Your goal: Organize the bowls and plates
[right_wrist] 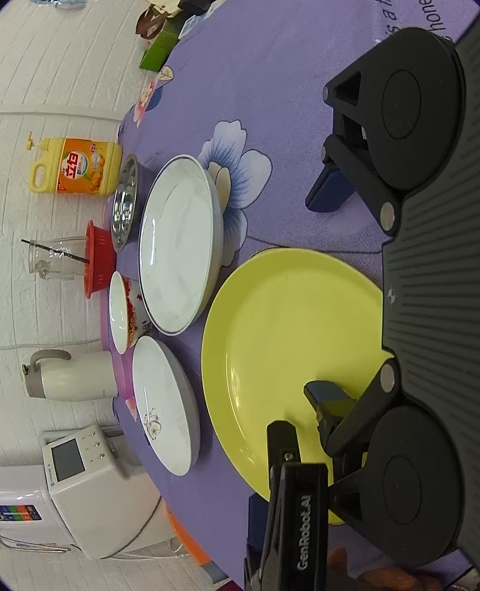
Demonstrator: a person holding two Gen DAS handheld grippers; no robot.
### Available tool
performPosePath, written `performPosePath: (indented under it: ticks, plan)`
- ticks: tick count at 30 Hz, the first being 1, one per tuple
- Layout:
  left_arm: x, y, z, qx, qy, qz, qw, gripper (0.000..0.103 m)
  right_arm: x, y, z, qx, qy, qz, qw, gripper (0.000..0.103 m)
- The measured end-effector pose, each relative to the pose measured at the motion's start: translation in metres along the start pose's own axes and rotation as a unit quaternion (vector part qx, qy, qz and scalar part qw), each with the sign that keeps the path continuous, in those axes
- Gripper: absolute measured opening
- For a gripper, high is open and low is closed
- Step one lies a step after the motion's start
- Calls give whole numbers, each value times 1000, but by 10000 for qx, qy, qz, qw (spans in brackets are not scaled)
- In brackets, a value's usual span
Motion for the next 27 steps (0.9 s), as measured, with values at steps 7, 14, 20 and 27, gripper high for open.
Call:
performPosePath:
  ticks: [7,14,20,27]
  plan:
    - [-10,-1,-7,-22,-190,-160,9997,63,-25,-3,-4,55,-83,-4,10000,103]
    - [-63,3,-38,-10,-795,-476,9957,63,-75,-14,-4,167,-625,-353,9973,103]
    - [-79,1,-42,40,-897,-640,9939,63,-98,-23,3,156,-879,-510,9947,103]
    - [-66,7,-26,17,-748,-446,9962,64,-87,-17,8,22,-684,-416,9968,103]
Point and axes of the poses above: each gripper's, at about its wrist camera, not at the fingertips, and z roughly the way its jaws point, x to its right, y to its underside, the point moved 4 cm from there along z, roughly the way its jaws point
